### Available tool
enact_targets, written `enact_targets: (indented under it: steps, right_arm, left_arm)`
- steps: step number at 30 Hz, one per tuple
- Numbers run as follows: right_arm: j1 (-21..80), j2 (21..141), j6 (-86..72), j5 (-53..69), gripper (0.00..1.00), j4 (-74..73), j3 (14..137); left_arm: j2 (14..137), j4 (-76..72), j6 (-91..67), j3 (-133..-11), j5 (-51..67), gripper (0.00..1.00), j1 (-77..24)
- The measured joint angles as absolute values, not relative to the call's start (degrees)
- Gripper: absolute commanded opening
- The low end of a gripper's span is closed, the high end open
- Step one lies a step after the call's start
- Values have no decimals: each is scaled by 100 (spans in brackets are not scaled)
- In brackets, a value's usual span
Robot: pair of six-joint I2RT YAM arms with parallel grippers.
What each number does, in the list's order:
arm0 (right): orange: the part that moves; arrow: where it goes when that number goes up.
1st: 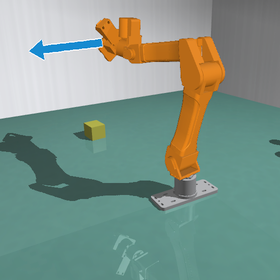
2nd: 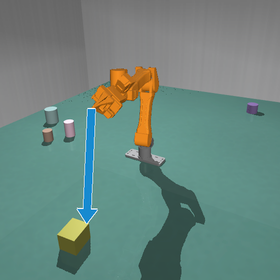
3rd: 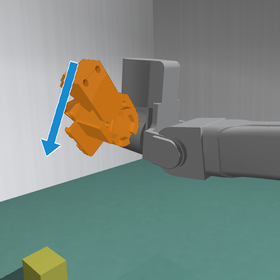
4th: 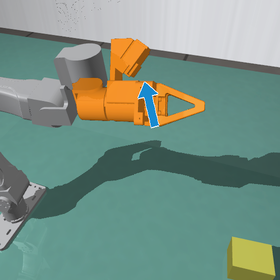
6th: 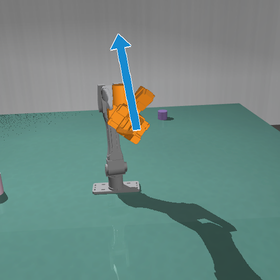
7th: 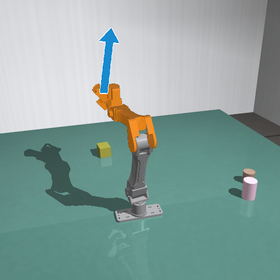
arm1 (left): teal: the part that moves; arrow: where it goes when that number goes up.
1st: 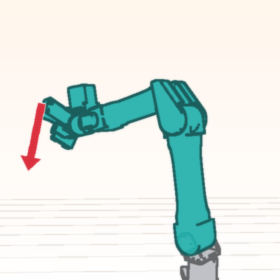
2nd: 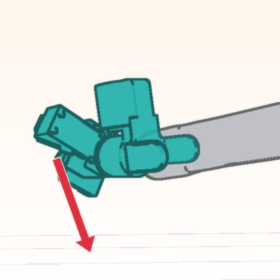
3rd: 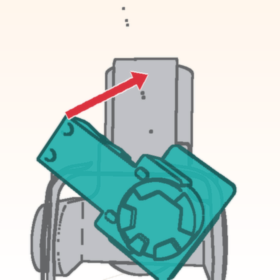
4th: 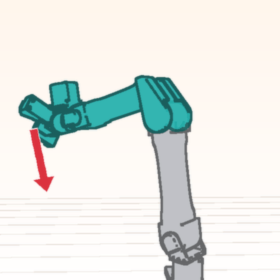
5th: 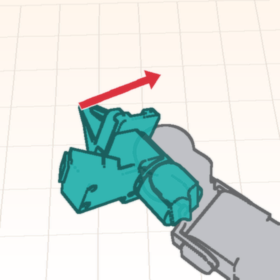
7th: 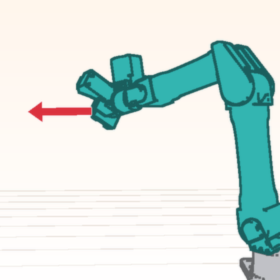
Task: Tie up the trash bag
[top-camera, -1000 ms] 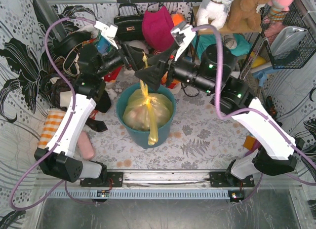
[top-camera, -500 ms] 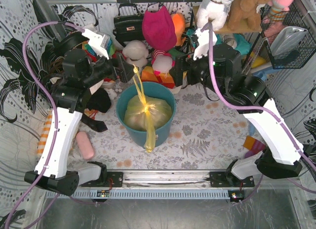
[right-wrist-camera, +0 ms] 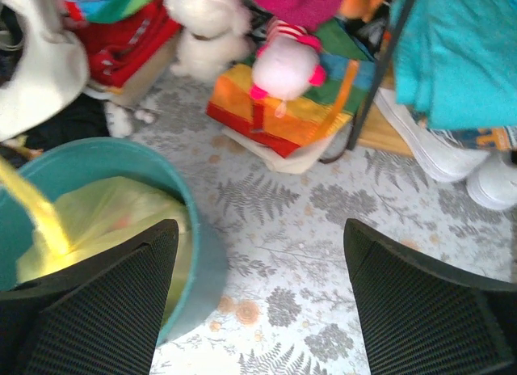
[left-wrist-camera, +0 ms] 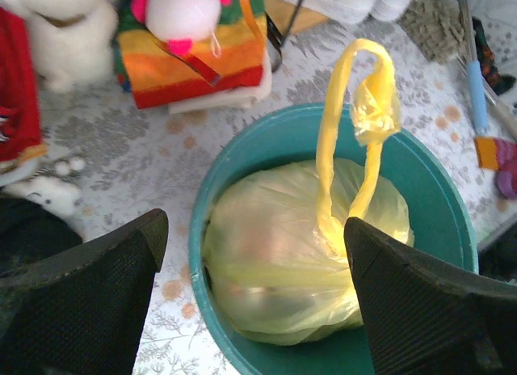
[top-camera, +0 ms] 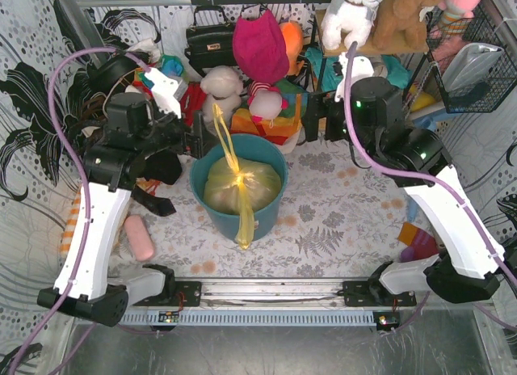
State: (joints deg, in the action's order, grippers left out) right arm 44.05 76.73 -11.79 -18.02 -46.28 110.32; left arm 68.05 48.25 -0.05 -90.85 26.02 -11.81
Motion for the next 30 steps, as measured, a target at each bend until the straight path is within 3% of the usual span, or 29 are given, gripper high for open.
enact_targets:
  steps: [3, 8, 12, 21, 30]
  right_arm:
    - [3885, 7550, -1258, -1734, 83, -4574, 10626]
    - [2902, 7210, -1280, -1649, 84, -4209, 9539]
    - [2200, 6834, -1249, -1761, 97, -3573, 8298]
    - [891, 6405, -1007, -2753, 97, -1275, 5000]
    - [395, 7172, -707, -2783, 97, 1850, 2545]
  left_arm:
    - [6431, 4515, -121, -8892, 2108, 98, -1179]
    - [5264, 3092, -792, -7749, 248, 98, -1181]
    - [4727, 1852, -1135, -6611, -1066, 98, -1181]
    - [5747, -248, -1341, -4141, -2906, 98, -1177]
    - [6851, -3216, -860, -2034, -3778, 98, -1177]
